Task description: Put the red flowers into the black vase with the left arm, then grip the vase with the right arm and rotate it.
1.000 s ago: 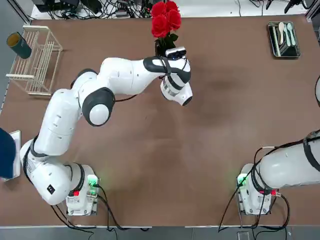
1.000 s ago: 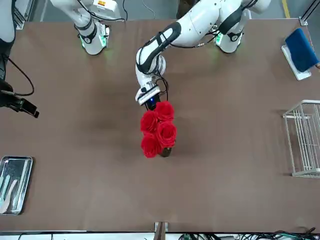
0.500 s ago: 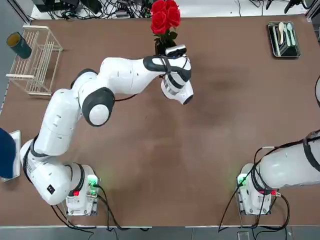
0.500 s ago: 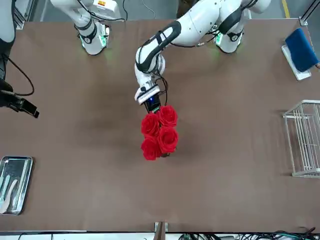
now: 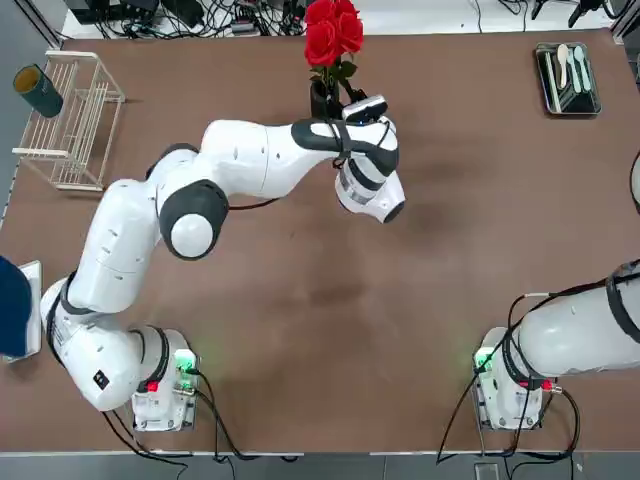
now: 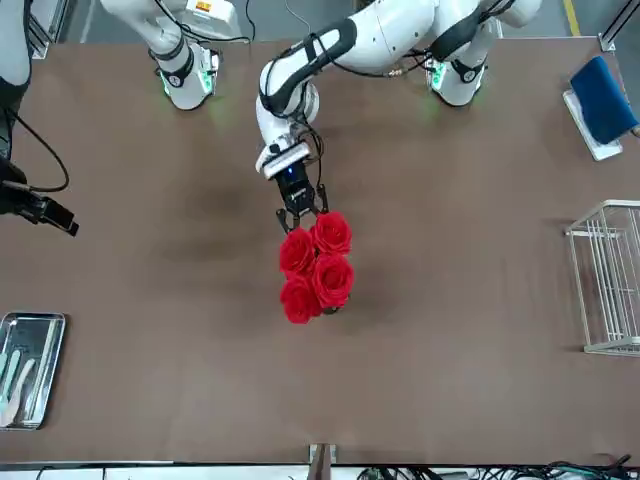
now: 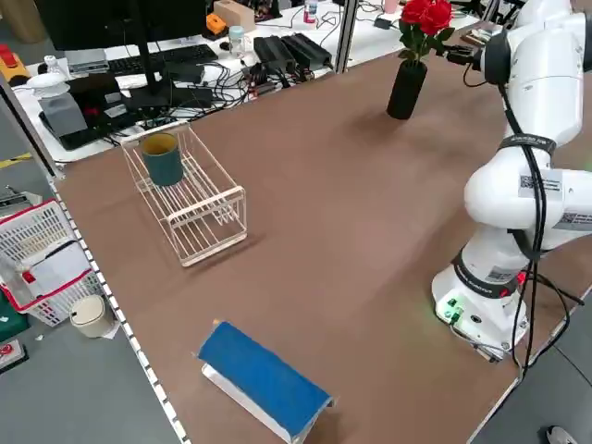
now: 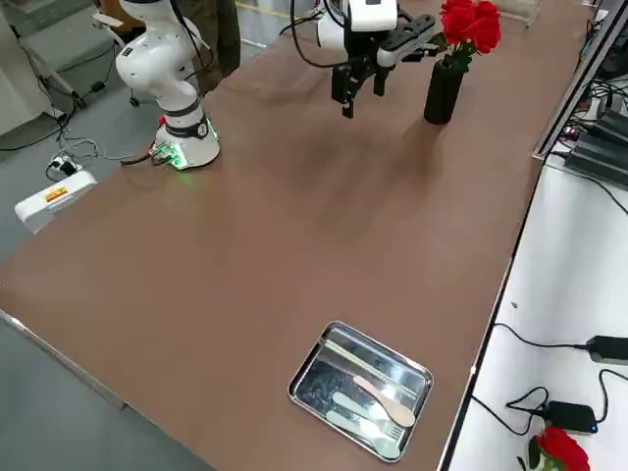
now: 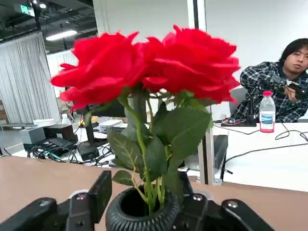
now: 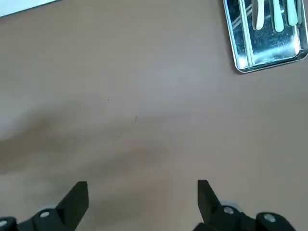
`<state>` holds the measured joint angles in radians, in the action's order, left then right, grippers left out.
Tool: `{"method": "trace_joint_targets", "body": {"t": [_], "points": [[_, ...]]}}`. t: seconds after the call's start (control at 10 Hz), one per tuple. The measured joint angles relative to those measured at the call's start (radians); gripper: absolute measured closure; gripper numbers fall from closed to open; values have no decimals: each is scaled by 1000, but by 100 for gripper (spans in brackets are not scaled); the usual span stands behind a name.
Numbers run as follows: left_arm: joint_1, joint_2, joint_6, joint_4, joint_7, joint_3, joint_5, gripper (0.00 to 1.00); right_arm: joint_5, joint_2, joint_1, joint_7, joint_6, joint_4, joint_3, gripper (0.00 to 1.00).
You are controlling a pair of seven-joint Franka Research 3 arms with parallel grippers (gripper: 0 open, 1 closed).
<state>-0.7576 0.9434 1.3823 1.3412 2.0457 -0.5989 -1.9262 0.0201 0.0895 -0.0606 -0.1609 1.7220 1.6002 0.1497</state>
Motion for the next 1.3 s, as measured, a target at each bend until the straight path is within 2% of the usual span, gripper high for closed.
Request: {"method": "trace_joint_targets", "body": {"t": [0.3, 0.5, 0.8, 1.0, 1.2, 1.3], "points": [[1, -46, -14, -10, 1, -85, 48, 37, 0, 0, -1, 0, 0, 0, -1, 0], [1, -119, -30, -14, -11, -169, 107, 38, 1, 0, -8, -6, 0, 0, -3, 0], [20, -260, -41, -20, -57, -195, 295, 38, 17, 14, -58, -31, -2, 10, -9, 0], [108, -351, -44, -21, -101, -194, 395, 40, 104, 47, -77, -47, 12, 10, -10, 0], [249, -392, -31, -20, -156, -201, 458, 39, 196, 79, -82, -47, 36, 11, -10, 0], [344, -404, -13, -21, -201, -233, 481, 40, 248, 95, -89, -47, 42, 11, -10, 0]]}}
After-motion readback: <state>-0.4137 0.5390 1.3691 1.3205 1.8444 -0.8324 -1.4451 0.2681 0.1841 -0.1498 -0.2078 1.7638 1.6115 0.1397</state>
